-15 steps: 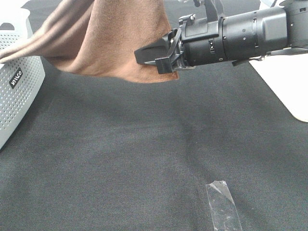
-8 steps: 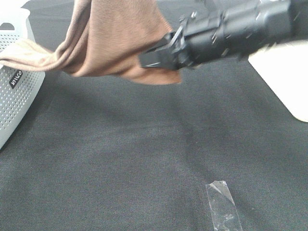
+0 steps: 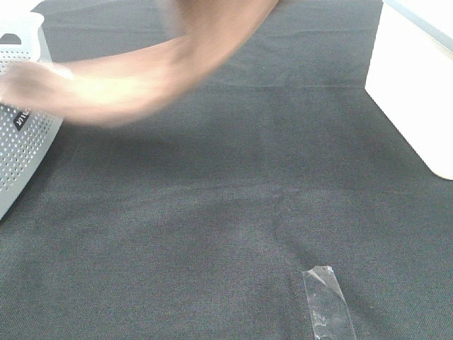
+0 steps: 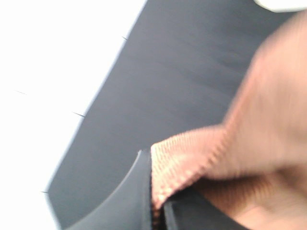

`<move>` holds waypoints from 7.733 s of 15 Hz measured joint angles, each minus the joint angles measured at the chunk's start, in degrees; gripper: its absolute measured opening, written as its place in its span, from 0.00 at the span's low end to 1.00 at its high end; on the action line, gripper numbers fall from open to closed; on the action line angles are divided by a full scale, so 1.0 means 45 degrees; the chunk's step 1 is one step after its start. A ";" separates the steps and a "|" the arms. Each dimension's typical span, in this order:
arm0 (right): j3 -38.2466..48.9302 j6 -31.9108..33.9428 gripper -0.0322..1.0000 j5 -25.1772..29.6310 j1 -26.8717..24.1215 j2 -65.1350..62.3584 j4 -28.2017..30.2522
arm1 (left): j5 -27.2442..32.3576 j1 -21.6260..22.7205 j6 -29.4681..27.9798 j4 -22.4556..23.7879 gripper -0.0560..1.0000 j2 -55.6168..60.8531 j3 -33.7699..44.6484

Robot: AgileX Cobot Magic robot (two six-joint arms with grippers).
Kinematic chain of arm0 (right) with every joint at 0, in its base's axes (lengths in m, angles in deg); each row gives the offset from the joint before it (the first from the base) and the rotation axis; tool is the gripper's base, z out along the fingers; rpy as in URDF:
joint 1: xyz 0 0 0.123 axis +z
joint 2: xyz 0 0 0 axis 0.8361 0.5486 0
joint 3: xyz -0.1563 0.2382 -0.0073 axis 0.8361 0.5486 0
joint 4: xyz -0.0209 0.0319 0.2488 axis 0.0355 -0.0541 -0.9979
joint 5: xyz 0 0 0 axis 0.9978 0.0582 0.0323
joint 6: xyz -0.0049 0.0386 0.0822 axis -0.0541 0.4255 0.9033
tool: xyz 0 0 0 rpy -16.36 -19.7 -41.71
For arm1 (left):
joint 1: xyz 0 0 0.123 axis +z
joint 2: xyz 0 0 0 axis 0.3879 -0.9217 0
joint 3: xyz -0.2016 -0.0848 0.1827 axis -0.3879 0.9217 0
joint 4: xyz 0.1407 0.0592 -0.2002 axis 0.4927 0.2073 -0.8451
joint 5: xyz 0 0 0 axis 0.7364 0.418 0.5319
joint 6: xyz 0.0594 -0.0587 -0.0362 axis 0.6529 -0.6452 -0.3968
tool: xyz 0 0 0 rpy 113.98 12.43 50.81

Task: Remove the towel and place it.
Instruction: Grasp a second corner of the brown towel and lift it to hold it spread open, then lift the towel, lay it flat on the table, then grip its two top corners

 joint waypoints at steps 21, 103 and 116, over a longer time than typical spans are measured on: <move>-0.6341 0.2585 0.03 -1.0937 -0.1031 0.5551 0.4113 | -1.4922 0.4673 -0.0191 -0.0013 0.05 -0.4087 -0.0331; 1.4859 0.3336 0.03 0.1668 -0.1210 -0.6494 -0.3896 | 0.2228 0.4329 -0.5679 -1.2618 0.05 1.0351 2.1416; 1.4897 0.2827 0.03 0.1070 -0.1311 -0.0573 -0.4545 | 0.1770 0.4393 -0.5870 -1.2567 0.05 0.4444 2.1518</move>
